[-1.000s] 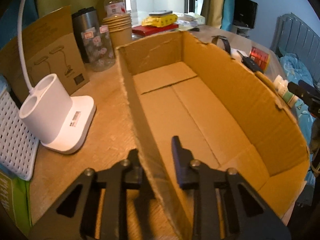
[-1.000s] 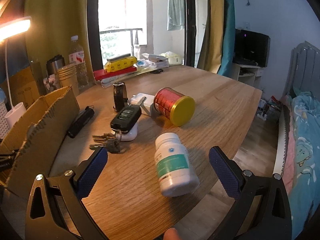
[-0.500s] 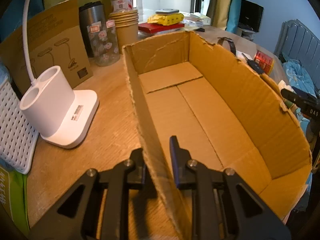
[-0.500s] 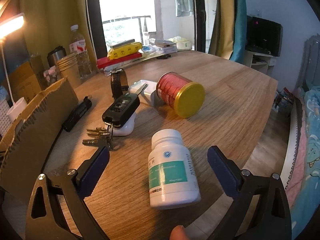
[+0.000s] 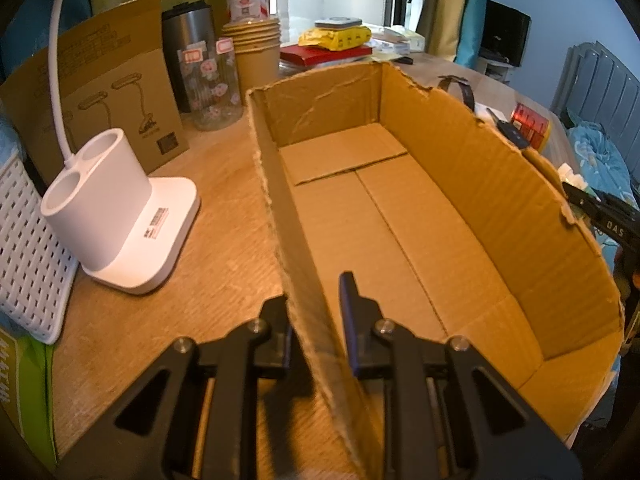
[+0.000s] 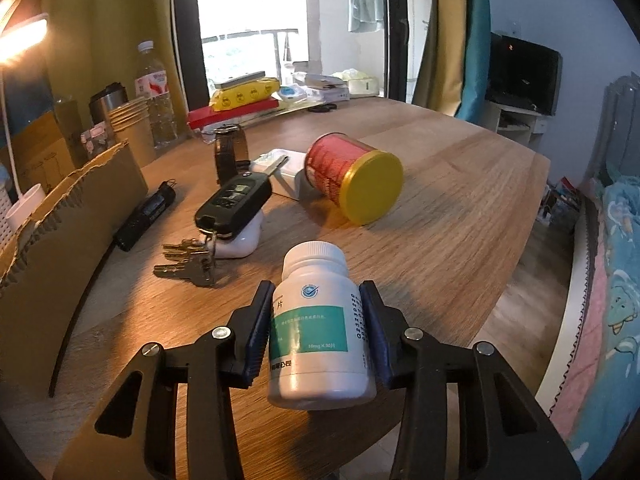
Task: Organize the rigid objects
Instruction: 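Carry the pill bottle over the box and release it inside with the right gripper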
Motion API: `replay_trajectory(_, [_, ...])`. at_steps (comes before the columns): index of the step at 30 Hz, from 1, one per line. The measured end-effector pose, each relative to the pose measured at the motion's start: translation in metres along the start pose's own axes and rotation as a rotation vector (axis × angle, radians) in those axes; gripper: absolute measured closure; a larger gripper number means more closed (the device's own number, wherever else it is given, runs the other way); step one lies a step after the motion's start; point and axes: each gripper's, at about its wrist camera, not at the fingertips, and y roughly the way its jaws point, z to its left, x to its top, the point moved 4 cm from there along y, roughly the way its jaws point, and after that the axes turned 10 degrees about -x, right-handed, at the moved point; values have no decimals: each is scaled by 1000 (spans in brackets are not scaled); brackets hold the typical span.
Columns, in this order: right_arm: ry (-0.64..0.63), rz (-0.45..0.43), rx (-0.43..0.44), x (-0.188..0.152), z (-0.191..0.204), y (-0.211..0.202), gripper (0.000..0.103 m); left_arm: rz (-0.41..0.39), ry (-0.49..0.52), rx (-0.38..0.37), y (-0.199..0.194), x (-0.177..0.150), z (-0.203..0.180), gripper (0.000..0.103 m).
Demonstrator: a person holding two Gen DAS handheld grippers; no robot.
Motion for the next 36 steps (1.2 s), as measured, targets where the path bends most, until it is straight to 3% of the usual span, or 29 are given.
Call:
replay_trajectory(10, [-31, -89, 53, 18, 19, -32, 58, 0, -1, 4, 0, 0, 1, 83])
replay_trajectory(25, [-149, -230, 284, 52, 107, -95, 58, -3, 6, 20, -1, 1, 0, 83])
replay_trajectory(36, [-252, -239, 443, 49, 171, -116, 58, -4, 8, 22, -1, 1, 1, 83])
